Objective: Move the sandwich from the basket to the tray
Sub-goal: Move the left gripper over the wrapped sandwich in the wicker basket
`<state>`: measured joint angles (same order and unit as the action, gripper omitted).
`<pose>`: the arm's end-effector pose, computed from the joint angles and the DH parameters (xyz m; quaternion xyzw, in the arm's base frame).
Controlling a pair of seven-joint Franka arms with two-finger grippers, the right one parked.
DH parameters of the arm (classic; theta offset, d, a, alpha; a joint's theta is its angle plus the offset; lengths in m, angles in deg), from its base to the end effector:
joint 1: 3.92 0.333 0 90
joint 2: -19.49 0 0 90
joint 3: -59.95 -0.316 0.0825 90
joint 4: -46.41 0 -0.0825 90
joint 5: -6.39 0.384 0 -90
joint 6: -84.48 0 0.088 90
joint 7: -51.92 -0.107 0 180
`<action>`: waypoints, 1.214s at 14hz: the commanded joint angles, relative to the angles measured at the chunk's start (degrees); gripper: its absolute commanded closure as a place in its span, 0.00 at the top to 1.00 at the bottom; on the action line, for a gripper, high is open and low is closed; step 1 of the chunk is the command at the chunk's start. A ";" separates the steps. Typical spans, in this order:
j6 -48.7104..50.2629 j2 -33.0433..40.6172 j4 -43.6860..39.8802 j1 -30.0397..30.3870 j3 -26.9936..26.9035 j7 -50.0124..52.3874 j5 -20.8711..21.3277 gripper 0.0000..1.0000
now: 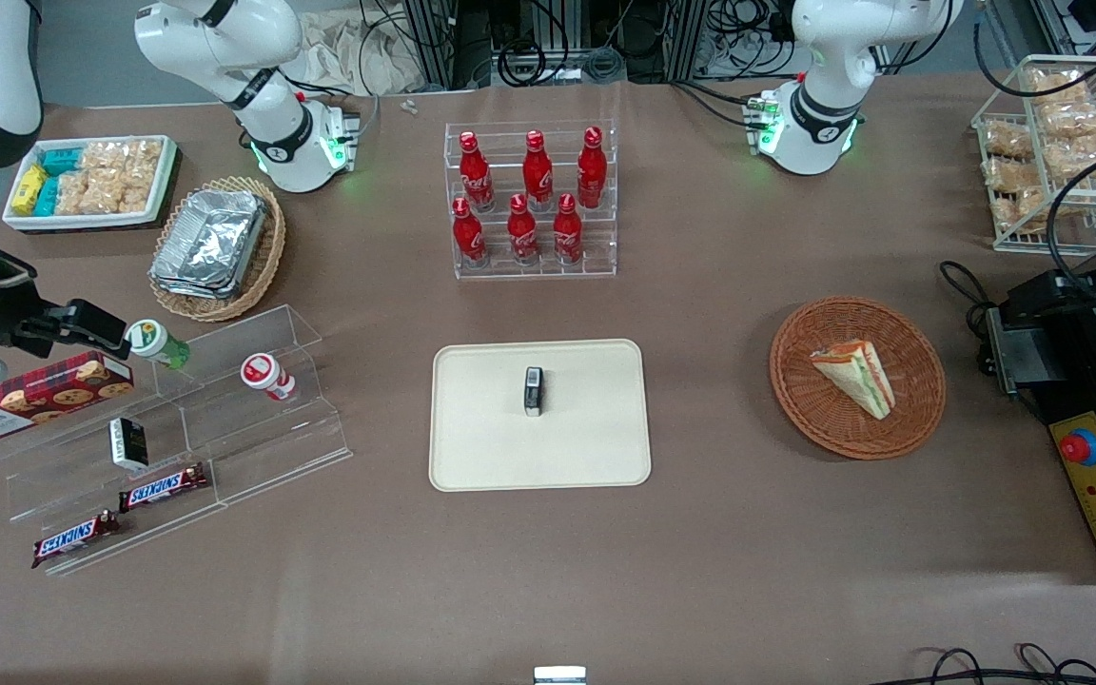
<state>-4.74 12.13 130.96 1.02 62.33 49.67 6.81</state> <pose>0.5910 0.0288 0.5945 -0.9997 -0.0028 0.0234 0.0000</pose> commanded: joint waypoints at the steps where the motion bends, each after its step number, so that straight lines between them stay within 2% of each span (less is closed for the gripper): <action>1: 0.28 -0.64 -1.23 -0.81 0.18 1.63 -0.50 1.00; 5: 0.71 -0.90 -1.93 -2.12 0.88 2.42 -0.24 1.00; 8: -0.50 -0.64 0.78 -3.18 2.19 12.42 -0.59 1.00; 11: -8.30 2.43 9.90 -3.27 2.73 20.41 -1.38 1.00; 13: -12.19 4.28 14.93 -3.10 2.55 28.14 -3.39 1.00; 17: -22.19 6.83 25.90 -2.57 2.38 33.96 -3.58 1.00</action>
<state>-21.50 14.76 149.17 -1.99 64.96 80.14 4.11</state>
